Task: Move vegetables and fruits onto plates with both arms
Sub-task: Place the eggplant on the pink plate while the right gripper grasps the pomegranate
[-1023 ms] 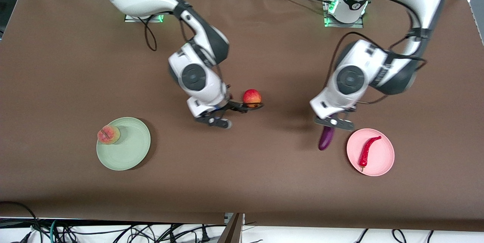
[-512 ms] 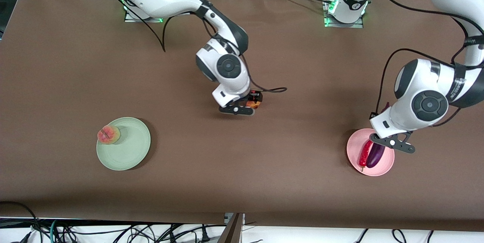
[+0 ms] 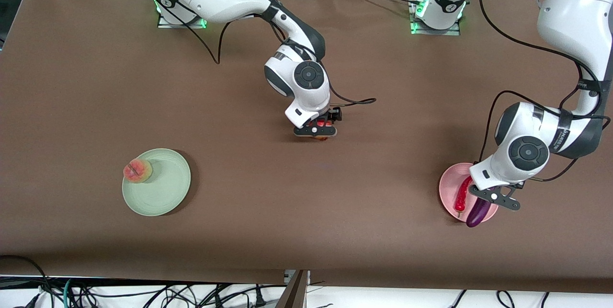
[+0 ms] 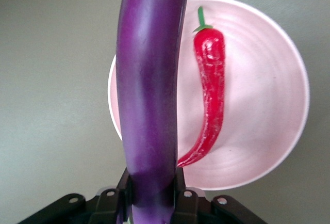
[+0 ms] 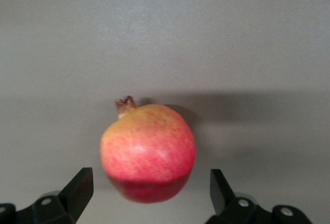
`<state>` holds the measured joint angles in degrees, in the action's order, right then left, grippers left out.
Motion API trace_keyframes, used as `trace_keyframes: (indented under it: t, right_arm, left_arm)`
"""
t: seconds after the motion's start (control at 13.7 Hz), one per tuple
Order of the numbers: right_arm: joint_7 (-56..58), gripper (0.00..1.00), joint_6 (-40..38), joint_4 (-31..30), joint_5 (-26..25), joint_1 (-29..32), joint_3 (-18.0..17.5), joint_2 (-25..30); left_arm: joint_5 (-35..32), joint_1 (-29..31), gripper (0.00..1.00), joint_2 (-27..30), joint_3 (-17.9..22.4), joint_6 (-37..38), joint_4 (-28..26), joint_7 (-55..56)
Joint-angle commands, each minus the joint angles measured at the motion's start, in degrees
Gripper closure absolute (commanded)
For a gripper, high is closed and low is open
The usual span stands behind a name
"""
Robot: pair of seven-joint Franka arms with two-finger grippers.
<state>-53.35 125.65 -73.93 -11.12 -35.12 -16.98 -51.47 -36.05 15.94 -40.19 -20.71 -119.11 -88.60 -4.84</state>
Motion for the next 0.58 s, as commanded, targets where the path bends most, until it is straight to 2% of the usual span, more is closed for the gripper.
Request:
trace_keyframes:
  t: [0.0, 0.15, 0.22, 0.29, 0.37, 0.51]
  right_arm:
    - [-0.6, 0.00, 1.9, 0.2, -2.1, -1.1, 0.7, -0.9]
    - [-0.7, 0.00, 2.1, 0.2, -3.0, -1.7, 0.8, -1.5]
    - [-0.7, 0.00, 3.2, 0.2, -3.1, -1.7, 0.8, -1.9]
    - [-0.8, 0.00, 3.8, 0.2, -3.0, -1.8, 0.8, -2.0]
    - [-0.8, 0.09, 4.0, 0.2, -2.9, -1.6, 0.9, -2.1]
    - [-0.4, 0.73, 4.1, 0.2, -3.0, -1.7, 2.0, -2.2]
  left_arm:
    - [-1.4, 0.1, 0.91, -2.4, 0.5, 0.0, 1.9, -0.9]
    - [-1.4, 0.1, 0.79, -3.0, 0.8, -2.5, 1.8, -1.0]
    - [-1.5, 0.5, 0.44, -3.3, 1.4, -3.2, 1.8, -1.0]
    - [-1.0, 0.8, 0.00, -3.1, 1.3, -3.8, 1.6, -1.1]
    - [-1.0, 0.8, 0.00, -2.8, 1.3, -3.7, 1.8, -1.2]
    - [-0.6, 1.1, 0.00, -1.9, 0.9, -3.3, 1.9, -1.1]
